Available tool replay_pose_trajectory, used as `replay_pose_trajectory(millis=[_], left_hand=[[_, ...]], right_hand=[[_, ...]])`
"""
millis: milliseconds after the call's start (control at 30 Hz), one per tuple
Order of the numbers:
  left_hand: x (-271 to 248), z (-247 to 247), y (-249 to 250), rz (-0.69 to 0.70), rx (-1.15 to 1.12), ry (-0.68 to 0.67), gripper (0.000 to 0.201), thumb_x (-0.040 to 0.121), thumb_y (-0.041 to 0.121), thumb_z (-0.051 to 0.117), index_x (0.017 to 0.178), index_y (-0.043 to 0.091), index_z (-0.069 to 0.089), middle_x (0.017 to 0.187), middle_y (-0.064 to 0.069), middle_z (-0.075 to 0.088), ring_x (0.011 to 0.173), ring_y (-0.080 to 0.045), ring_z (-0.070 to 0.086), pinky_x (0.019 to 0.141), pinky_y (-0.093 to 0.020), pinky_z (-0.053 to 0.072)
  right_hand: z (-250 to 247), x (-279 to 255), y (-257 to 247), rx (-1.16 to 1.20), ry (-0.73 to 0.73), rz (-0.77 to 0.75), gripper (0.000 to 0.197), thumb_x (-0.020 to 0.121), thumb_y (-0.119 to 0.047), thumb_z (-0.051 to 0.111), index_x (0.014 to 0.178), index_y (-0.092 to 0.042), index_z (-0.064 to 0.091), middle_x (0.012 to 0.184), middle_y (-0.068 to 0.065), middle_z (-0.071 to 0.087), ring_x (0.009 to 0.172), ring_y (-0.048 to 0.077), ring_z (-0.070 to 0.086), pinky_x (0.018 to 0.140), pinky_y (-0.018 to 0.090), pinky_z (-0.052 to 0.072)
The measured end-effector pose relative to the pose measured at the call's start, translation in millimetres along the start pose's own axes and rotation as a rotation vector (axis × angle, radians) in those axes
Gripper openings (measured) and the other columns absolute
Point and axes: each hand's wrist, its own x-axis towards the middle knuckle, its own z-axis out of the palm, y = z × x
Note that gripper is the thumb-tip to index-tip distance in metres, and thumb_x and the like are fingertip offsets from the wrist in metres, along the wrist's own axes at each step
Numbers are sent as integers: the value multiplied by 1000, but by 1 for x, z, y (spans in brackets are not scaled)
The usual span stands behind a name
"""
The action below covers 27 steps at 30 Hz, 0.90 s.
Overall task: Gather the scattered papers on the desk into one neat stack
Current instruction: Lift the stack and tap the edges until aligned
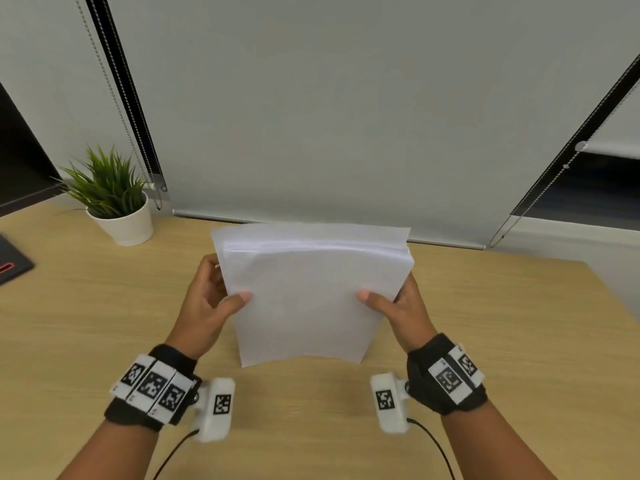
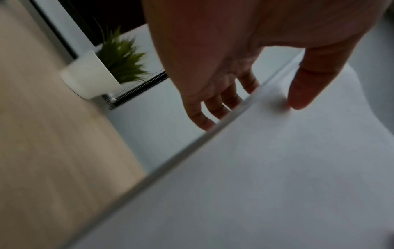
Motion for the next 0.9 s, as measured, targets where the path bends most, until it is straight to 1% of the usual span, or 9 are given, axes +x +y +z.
replay_pose_trajectory(millis=[67,133,233,400,533,700,767,833,900], left_hand=[[7,20,7,52,24,86,45,69,24,67,111,29,55,102,16,72,95,0,68,75,-18,56],[9,45,7,86,26,253,33,78,7,64,107,23,60,92,13,73,85,5,68,69,-12,54],[8,73,18,128,-14,375,39,86,-12,52,102,23,60,92,6,66,76,6,67,65,-10,52],[3,82,45,278,-57,374,38,80,3,51,101,35,56,96,7,64,84,3,65,68,-11,52],[-10,70,27,151,-34,314,40,69,27,62,105,38,50,101,9,63,87,3,65,66,-15,53],[-8,52,24,142,-126,280,36,77,46,53,104,23,57,95,6,66,84,-6,63,70,-19,52],[-4,49,29,164,-168,279,55,78,66,53,100,16,59,96,-8,63,87,-17,62,76,-30,50],[-2,52,36,167,-193,264,63,76,73,50,96,15,63,95,-15,63,90,-26,60,79,-40,49],[-1,55,42,193,-199,258,53,84,69,41,85,27,72,82,3,71,80,-14,66,70,-25,51]], right_hand=[[14,2,-6,-10,86,-11,61,64,-18,74,121,-16,52,110,6,66,97,19,68,75,30,57],[31,1,-7,-37,220,-47,40,71,-1,65,104,-24,58,96,1,67,85,14,68,67,24,55],[50,-4,-18,-22,297,-119,48,78,16,52,95,-28,56,90,-3,64,73,-1,66,58,14,51],[48,-17,-45,56,345,-249,52,77,21,49,94,-27,51,89,-5,61,73,-4,65,61,15,53],[41,-29,-23,-1,298,-145,57,75,21,54,102,-28,51,92,-3,63,75,-3,66,62,16,54],[30,-31,-10,20,262,-110,43,71,1,54,106,-23,56,88,-11,69,82,5,67,67,21,54],[28,-30,-10,77,254,-115,40,69,-2,49,105,-17,58,88,-6,69,84,11,67,69,24,53],[30,-30,-15,116,243,-119,39,68,-4,47,104,-11,58,88,-3,68,84,15,65,70,27,52],[30,-29,-17,151,250,-116,38,67,-5,45,103,-10,56,86,-3,68,82,14,64,70,26,52]])
